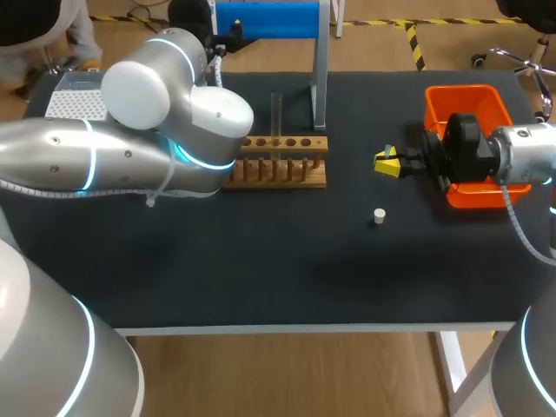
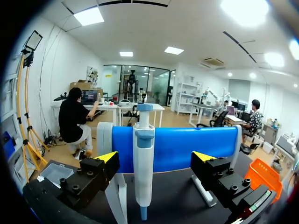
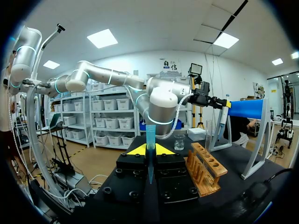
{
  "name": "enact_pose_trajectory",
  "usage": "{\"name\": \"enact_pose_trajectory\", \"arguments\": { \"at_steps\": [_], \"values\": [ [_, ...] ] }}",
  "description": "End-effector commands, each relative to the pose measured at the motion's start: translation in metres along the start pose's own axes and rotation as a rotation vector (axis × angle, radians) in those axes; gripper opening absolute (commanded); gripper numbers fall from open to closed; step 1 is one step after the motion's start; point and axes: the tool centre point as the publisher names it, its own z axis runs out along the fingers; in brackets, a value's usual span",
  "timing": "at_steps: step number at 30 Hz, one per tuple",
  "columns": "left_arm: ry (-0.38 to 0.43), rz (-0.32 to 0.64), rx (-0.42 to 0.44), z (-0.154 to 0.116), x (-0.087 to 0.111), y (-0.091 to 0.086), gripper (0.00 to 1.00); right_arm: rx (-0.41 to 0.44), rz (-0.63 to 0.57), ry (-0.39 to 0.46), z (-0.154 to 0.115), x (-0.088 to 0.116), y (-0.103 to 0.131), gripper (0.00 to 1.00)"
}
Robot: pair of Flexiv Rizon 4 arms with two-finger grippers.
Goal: Invert the test tube, pick up the pipette, mount the tip to pipette, aspirate from beaker and dispense into the tube, eject the tip, return the pipette, and cap with the stopper.
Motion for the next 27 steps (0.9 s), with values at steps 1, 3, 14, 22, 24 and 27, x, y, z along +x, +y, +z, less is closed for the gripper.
{"name": "enact_pose_trajectory", "arguments": {
  "at_steps": [1,3,14,22,24,27],
  "values": [
    [-0.005,0.0,0.003,0.0037,0.0007,0.001,1.0,0.001,0.0,0.002,-0.0009,-0.0001,0.0002,0.0],
    [-0.006,0.0,0.003,0.0045,0.0001,0.0007,1.0,0.001,0.0,0.002,-0.0009,-0.0001,0.0002,0.0],
    [-0.01,-0.002,-0.001,0.0076,-0.0029,0.0014,1.0,0.001,0.0,0.002,-0.0009,-0.0001,0.0002,0.0],
    [-0.011,-0.002,-0.004,0.0105,-0.0041,0.0015,1.0,0.001,0.0,0.002,-0.0009,-0.0001,0.0002,0.0],
    [-0.01,-0.003,-0.004,0.0109,-0.0043,0.0015,1.0,0.001,0.0,0.002,-0.0009,-0.0001,0.0002,0.0],
    [-0.011,-0.003,-0.004,0.0115,-0.0044,0.0014,1.0,0.001,0.0,0.002,-0.0009,-0.0001,0.0002,0.0]
  ]
}}
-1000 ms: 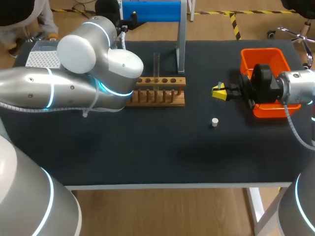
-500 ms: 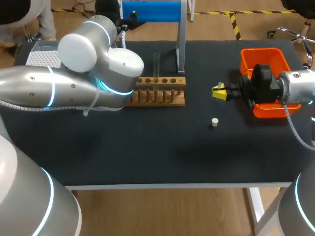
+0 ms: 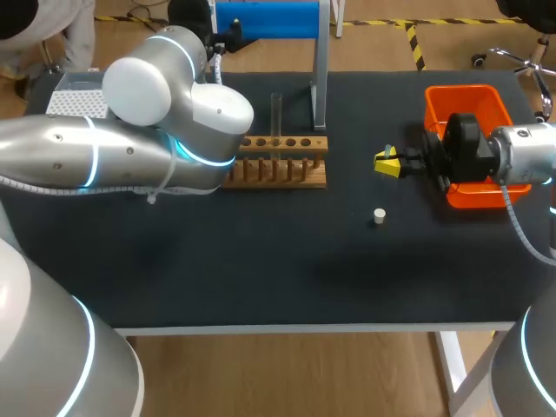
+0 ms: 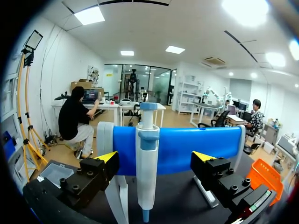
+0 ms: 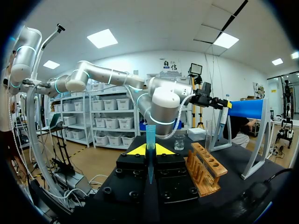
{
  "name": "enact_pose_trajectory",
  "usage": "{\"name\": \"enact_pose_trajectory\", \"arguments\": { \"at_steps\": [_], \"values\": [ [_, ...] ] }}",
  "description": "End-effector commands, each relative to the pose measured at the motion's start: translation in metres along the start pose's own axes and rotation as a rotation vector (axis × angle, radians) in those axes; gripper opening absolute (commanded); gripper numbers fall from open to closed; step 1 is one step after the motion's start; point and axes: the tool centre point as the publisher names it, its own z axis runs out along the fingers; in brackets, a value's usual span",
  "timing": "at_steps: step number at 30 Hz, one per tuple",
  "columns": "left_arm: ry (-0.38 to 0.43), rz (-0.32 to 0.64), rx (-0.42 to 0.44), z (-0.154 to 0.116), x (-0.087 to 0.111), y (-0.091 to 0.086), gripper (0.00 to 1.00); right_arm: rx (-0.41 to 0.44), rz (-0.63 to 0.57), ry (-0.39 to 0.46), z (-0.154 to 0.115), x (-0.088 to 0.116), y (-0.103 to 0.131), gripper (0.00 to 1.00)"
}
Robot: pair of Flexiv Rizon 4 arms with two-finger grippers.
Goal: Invert the test tube, pick up the pipette, mount the tip to pipette, aspirate from beaker and dispense into the tube, eject the tip, return the pipette, and cap with the stopper.
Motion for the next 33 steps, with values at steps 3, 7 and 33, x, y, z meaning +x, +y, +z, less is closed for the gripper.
{"name": "enact_pose_trajectory", "arguments": {
  "at_steps": [3,7,33],
  "values": [
    [0.0,0.0,0.003,0.0042,0.0003,0.001,1.0,0.001,0.0,0.002,-0.0009,-0.0001,0.0002,0.0],
    [-0.001,-0.001,0.001,0.0046,0.0001,0.0013,1.0,0.001,0.0,0.002,-0.0009,-0.0001,0.0002,0.0],
    [-0.009,-0.003,-0.003,0.0068,-0.002,0.0017,0.17,0.001,0.0,0.002,-0.0009,-0.0001,0.0002,0.0]
  ]
}}
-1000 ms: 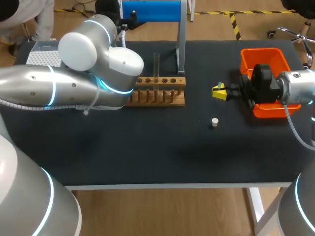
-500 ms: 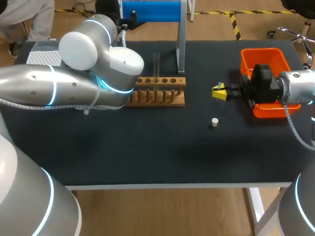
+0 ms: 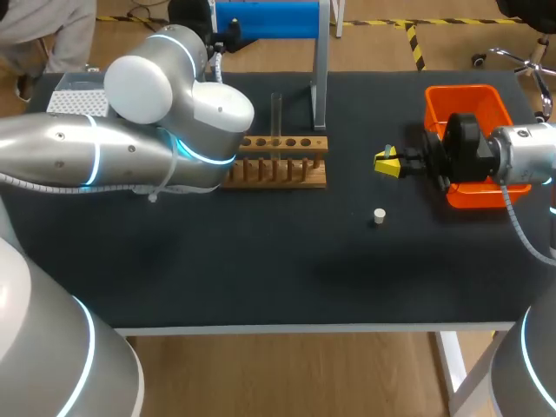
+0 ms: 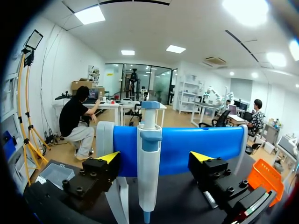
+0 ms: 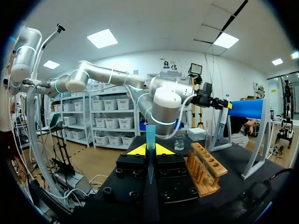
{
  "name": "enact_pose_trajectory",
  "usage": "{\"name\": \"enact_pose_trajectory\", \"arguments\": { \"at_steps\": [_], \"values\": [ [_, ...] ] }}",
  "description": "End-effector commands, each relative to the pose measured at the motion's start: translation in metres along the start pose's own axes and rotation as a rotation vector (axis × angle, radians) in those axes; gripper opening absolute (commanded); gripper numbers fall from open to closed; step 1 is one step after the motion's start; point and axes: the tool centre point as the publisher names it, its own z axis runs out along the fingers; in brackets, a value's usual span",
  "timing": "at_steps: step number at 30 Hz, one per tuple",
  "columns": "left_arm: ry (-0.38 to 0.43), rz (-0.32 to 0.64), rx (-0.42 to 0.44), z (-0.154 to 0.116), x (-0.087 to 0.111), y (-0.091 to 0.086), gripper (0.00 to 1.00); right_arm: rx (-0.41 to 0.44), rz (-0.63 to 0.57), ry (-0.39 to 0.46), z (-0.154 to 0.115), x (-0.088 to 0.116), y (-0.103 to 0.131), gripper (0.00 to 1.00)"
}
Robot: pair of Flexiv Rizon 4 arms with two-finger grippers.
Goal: Invert the test tube, pick up the pipette, mount the tip to pipette, aspirate from beaker and dispense into the tube, eject the tip, return the pipette, and cap with the stopper.
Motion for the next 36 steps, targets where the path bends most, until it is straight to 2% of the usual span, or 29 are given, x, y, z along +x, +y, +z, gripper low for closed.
{"name": "enact_pose_trajectory", "arguments": {
  "at_steps": [1,4,5,8,13,16,18,21,22,23,24,25,26,36],
  "values": [
    [-0.002,-0.002,0.001,0.0025,0.0003,0.001,0.0,0.001,0.0,0.002,-0.0009,-0.0001,0.0002,0.0],
    [-0.004,-0.002,0.0,0.0023,-0.0003,0.0016,0.01,0.001,0.0,0.002,-0.0009,-0.0001,0.0002,0.0],
    [-0.004,-0.003,-0.001,0.0023,-0.0004,0.0017,0.16,0.001,0.0,0.002,-0.0009,-0.0001,0.0002,0.0],
    [-0.004,-0.003,-0.003,0.0022,-0.0007,0.002,0.41,0.001,0.0,0.002,-0.0009,-0.0001,0.0002,0.0],
    [-0.005,-0.003,-0.004,0.0024,-0.0011,0.0024,0.48,0.001,0.0,0.002,-0.0009,-0.0001,0.0002,0.0],
    [-0.005,-0.002,-0.004,0.0025,-0.0011,0.0024,0.48,0.001,0.0,0.002,-0.0009,-0.0001,0.0002,0.0],
    [-0.004,-0.001,-0.004,0.0025,-0.0011,0.0023,0.37,0.001,0.0,0.002,-0.0009,-0.0001,0.0002,0.0],
    [-0.005,-0.001,-0.006,0.0024,-0.0011,0.0025,0.38,0.001,0.0,0.002,-0.0009,-0.0001,0.0002,0.0],
    [-0.006,-0.001,-0.006,0.0024,-0.0012,0.0027,0.33,0.001,0.0,0.002,-0.0009,-0.0001,0.0002,0.0],
    [-0.007,-0.002,-0.006,0.0023,-0.0013,0.0029,0.2,0.001,0.0,0.002,-0.0009,-0.0001,0.0002,0.0],
    [-0.008,-0.002,-0.007,0.0023,-0.0016,0.0032,0.12,0.001,0.0,0.002,-0.0009,-0.0001,0.0002,0.0],
    [-0.008,-0.003,-0.008,0.0023,-0.0017,0.0033,0.09,0.001,0.0,0.002,-0.0009,-0.0001,0.0002,0.0],
    [-0.009,-0.003,-0.008,0.0023,-0.0018,0.0033,0.0,0.001,0.0,0.002,-0.0009,-0.0001,0.0002,0.0],
    [-0.013,-0.006,0.006,-0.0008,-0.0031,-0.0015,0.0,0.001,0.0,0.002,-0.0009,-0.0001,0.0002,0.0]
  ]
}}
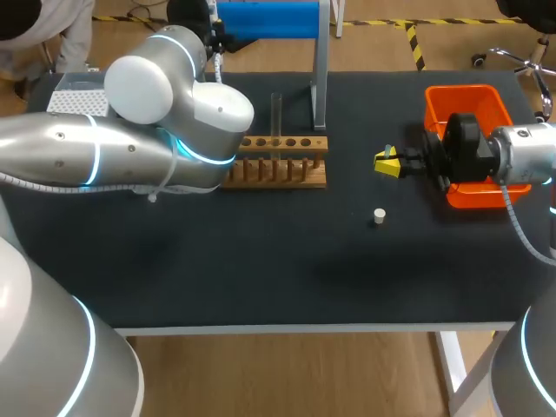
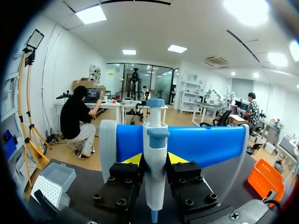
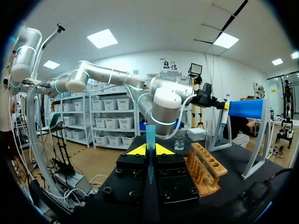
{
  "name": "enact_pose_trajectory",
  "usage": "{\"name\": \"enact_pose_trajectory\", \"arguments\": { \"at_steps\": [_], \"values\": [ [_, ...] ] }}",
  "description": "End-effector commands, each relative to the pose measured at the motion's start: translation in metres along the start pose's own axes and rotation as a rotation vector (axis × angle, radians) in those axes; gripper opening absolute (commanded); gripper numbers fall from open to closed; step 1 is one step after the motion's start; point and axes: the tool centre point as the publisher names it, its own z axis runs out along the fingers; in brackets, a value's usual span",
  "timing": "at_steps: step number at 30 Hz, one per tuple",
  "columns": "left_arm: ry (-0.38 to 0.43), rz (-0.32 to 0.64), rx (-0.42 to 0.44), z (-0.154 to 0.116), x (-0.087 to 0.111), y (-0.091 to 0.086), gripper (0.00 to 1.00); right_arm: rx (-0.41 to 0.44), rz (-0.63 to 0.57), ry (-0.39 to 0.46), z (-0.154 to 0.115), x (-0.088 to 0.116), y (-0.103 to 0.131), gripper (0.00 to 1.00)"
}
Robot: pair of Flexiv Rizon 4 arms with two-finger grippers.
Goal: Invert the test tube, pick up the pipette, mount the tip to pipette, aspirate from beaker and dispense into the tube, eject the tip, return the pipette, and cap with the stopper.
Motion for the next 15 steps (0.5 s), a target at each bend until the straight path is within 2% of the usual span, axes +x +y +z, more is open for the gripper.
{"name": "enact_pose_trajectory", "arguments": {
  "at_steps": [1,15],
  "values": [
    [-0.001,-0.002,0.008,0.0,0.001,-0.003,0.0,0.001,0.0,0.002,-0.001,0.0,0.0,0.0],
    [-0.005,0.015,0.042,-0.005,-0.002,-0.019,0.0,0.001,0.0,0.002,-0.001,0.0,0.0,0.0]
  ]
}}
